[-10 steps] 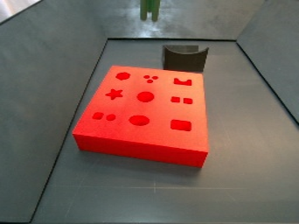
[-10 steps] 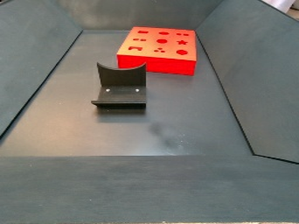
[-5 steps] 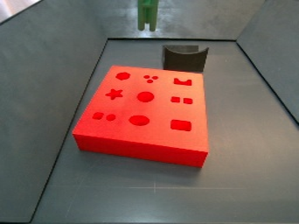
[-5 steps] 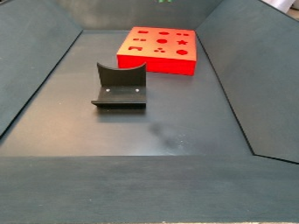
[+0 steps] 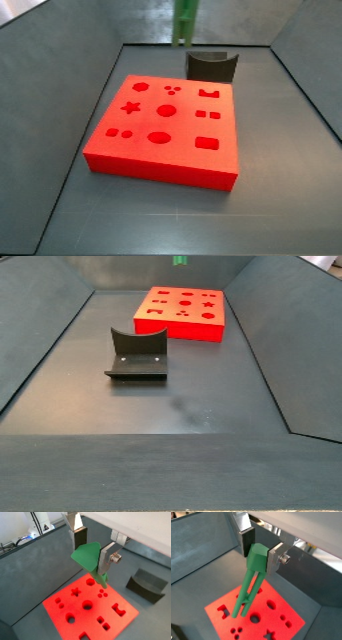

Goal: Pick up the 3 prong object. Move up. Place the 3 prong object on the fixture. Regrasp the 3 prong object. Move to above the board. Insert the 3 prong object.
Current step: Insert the 3 prong object.

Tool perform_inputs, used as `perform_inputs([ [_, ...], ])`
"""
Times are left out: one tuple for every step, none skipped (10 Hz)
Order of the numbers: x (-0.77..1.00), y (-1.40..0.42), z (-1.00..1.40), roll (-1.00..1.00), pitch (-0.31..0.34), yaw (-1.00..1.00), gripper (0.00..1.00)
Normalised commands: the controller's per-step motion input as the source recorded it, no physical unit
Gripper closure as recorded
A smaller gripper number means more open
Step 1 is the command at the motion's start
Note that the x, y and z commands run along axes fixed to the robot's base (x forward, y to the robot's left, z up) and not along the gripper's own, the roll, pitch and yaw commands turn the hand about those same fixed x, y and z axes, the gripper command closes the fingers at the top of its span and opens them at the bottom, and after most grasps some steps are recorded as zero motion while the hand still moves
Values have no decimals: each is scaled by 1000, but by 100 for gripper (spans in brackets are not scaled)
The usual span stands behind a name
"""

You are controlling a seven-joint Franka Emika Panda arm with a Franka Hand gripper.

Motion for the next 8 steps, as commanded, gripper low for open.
perform_inputs([
  [317,374,0,-500,167,0,100],
  [0,0,-17,-14,0,0,100],
  [0,3,-131,-124,-61,0,100],
  [-57,66,-560,-200,-4,871,100],
  [0,0,-380,-159,71,954,100],
  [0,0,-340,-143,101,974,100],
  [0,0,-337,-146,104,966,100],
  [0,0,-311,-164,117,940,100],
])
